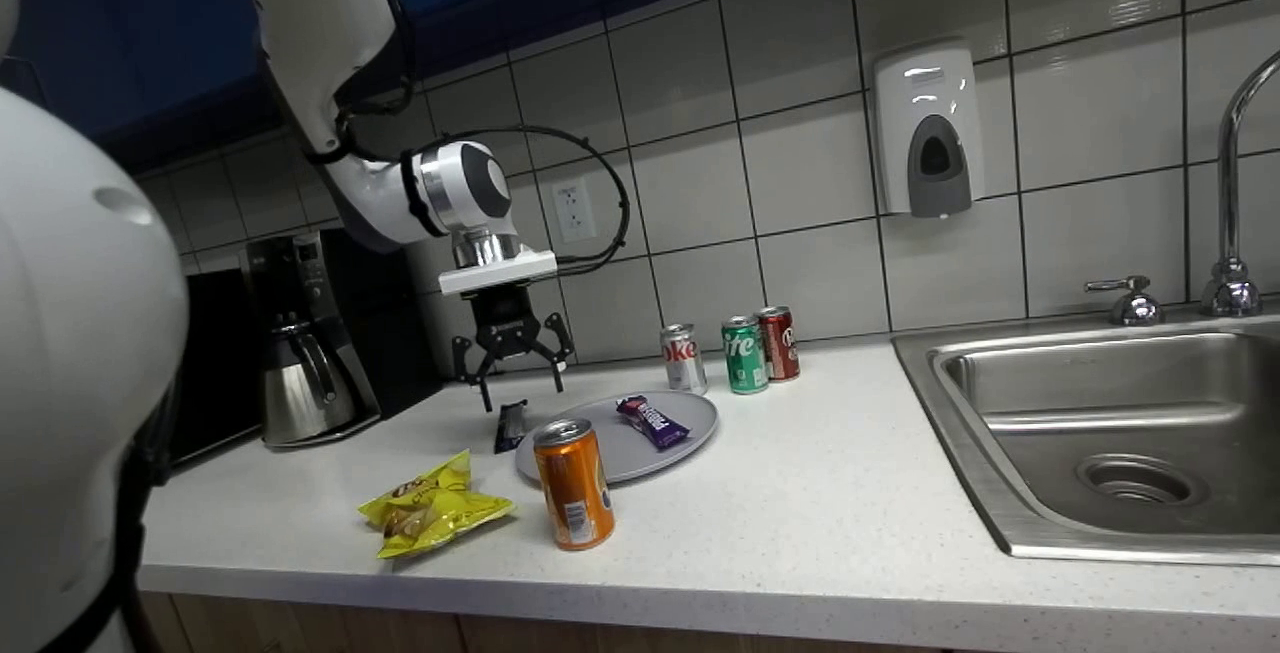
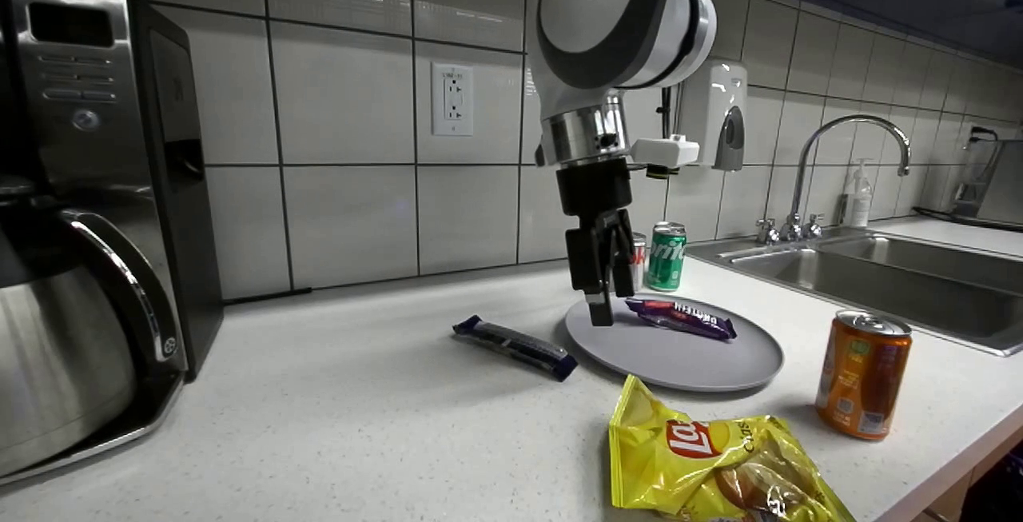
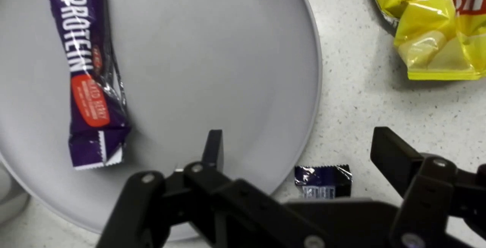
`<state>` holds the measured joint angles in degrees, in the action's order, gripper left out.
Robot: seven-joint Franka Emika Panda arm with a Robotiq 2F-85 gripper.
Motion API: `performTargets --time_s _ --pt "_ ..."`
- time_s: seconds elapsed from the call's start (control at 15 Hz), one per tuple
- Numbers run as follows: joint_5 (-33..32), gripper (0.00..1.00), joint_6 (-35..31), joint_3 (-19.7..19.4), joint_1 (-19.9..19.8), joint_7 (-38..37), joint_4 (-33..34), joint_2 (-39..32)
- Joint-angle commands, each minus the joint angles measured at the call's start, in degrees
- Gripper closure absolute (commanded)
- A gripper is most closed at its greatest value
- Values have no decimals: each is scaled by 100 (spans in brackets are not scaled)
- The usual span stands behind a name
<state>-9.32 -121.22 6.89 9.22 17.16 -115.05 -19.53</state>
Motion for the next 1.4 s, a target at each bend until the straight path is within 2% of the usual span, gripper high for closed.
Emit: performTargets --time_s 0.0,0.4,0.67,0.73,1.33 --pt "-140 0 -111 -86 -244 64 -497 439" --pt "-230 0 -202 -319 -548 112 -718 592" --pt "-341 0 -499 -416 -688 208 -830 631" --pt "-249 0 -284 -376 -623 37 -577 392" --pt "-323 0 -278 -439 -659 60 -468 228"
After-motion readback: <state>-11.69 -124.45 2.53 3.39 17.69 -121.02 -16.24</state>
